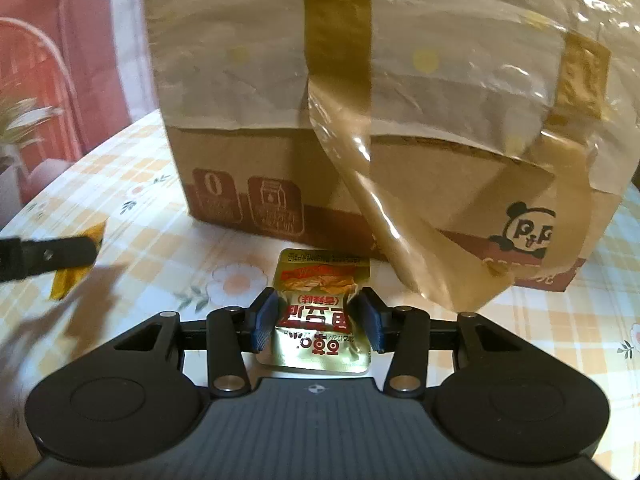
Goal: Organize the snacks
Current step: 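Hold the yellow candy in the left gripper while the right regrips the gold packet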
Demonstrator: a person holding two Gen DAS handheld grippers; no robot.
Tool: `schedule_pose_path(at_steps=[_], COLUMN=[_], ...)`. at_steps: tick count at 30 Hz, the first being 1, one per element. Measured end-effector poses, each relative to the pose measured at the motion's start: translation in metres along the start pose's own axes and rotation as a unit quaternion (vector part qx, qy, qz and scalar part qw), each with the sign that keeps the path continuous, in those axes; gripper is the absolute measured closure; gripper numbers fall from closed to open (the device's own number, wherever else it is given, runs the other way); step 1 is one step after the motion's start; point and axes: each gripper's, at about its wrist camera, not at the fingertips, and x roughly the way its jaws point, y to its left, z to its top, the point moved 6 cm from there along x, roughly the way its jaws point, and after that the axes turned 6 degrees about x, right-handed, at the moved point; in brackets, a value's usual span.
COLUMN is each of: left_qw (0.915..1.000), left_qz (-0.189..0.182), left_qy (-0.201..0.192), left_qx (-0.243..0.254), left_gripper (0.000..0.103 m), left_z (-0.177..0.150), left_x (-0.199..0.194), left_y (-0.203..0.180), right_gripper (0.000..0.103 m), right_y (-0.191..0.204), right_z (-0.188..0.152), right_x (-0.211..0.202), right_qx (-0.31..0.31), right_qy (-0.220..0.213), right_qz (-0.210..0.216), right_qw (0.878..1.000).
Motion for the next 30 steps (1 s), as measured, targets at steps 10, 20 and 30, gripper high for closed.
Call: schedule_pose_path(at_steps=[10,20,30], left_qw=[0.9989,0.9959,0.9946], left_qz=[-0.015,-0.028,-0.021], left_qy=[0.008,0.027,0.028], left_qx=[0.043,0.082,0.097], left_gripper=[0.067,0.067,0.067], left_z=[-0.009,-0.021,-0.025], left_x=[-0.011,-0.014,-0.015], left_y=[-0.033,-0.064,-0.073], right_gripper=[0.056,0.071,0.042], right_y=[-0.034,-0.06,-0.061], right_z=[-0.014,-0.022,-0.021], right_x=[-0.037,-0.061,-0.06], right_qx=[-0.024,-0.002,-0.003], right_qy=[-0.009,-0.024,-0.043], right_qz=[0.003,0.017,-0.002], right_qw=[1.0,1.0,0.999])
